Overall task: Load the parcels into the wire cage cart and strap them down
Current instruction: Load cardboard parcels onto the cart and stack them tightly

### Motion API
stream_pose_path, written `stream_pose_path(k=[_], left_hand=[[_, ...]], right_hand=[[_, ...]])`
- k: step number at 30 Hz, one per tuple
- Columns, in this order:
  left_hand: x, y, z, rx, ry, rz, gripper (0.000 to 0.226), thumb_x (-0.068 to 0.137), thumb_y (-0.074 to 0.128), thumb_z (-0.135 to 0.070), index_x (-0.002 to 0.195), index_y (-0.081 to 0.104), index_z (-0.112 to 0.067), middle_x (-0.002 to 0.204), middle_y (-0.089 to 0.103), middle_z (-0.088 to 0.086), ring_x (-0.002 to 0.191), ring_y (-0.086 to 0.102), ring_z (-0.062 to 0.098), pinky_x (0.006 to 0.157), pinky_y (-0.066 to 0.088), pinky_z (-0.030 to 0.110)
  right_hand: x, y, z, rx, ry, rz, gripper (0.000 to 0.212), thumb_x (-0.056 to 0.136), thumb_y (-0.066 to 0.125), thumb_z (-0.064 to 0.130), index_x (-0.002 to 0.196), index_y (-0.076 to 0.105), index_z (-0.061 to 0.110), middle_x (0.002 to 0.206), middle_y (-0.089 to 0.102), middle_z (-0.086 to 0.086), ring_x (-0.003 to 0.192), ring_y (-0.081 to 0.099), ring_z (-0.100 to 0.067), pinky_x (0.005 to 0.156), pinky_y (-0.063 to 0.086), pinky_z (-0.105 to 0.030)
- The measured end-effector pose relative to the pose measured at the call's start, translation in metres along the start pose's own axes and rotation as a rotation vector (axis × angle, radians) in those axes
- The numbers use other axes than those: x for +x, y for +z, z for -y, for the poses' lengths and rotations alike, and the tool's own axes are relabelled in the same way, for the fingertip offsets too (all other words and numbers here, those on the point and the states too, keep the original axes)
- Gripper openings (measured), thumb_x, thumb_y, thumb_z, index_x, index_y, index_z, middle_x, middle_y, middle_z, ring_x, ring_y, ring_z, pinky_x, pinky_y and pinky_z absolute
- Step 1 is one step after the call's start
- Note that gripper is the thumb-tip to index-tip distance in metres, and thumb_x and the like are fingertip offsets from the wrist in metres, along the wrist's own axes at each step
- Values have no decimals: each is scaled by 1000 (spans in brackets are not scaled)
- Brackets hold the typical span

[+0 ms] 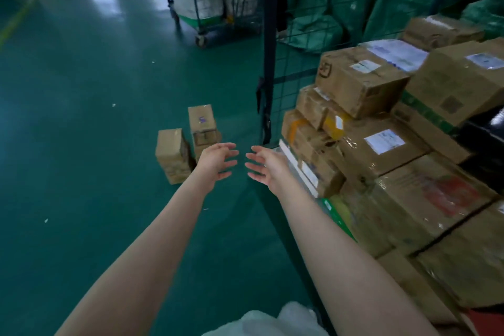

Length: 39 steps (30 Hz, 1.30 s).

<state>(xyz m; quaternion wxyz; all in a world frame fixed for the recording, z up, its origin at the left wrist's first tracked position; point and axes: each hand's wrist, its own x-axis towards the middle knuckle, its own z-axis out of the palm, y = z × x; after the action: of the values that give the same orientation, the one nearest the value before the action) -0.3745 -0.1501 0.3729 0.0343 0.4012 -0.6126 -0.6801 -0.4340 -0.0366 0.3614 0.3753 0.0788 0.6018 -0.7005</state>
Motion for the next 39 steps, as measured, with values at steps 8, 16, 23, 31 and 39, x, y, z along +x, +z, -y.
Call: stream_pose_path(k=[8,16,23,31,39], left_hand=[[43,-65,6,-82,-79,-96,26,96,37,-9,96,59,-23,101,64,-4,98,59,18,91,44,37],[124,-117,-21,-96,-111,-166,25,97,37,-12,102,59,-21,105,64,-3,91,60,16,76,44,31],[207,-166,-62,-111,-158,-254,24,96,39,-7,103,59,-18,101,64,-1,83,58,14,79,45,31],[281,-218,-64,-159,-232,-303,24,97,37,-10,102,59,-19,99,64,-4,84,60,14,84,43,35],[375,-286,-78,-134,-323,-232,23,97,37,-12,105,58,-18,107,62,-1,95,57,19,68,44,28]], right_hand=[[50,68,-8,-62,72,45,20,99,41,11,104,60,14,85,65,0,91,61,-23,80,49,-37],[141,129,7,-124,126,93,19,99,41,13,105,59,13,86,65,0,76,61,-17,78,49,-36],[229,191,33,-204,214,105,19,99,41,11,103,59,12,82,64,-1,72,60,-16,80,48,-37],[301,257,29,-285,306,128,26,99,40,13,116,59,8,82,62,-1,70,56,-17,78,47,-37],[384,329,24,-289,357,35,25,99,43,13,117,59,7,87,62,-3,79,57,-19,85,47,-39]])
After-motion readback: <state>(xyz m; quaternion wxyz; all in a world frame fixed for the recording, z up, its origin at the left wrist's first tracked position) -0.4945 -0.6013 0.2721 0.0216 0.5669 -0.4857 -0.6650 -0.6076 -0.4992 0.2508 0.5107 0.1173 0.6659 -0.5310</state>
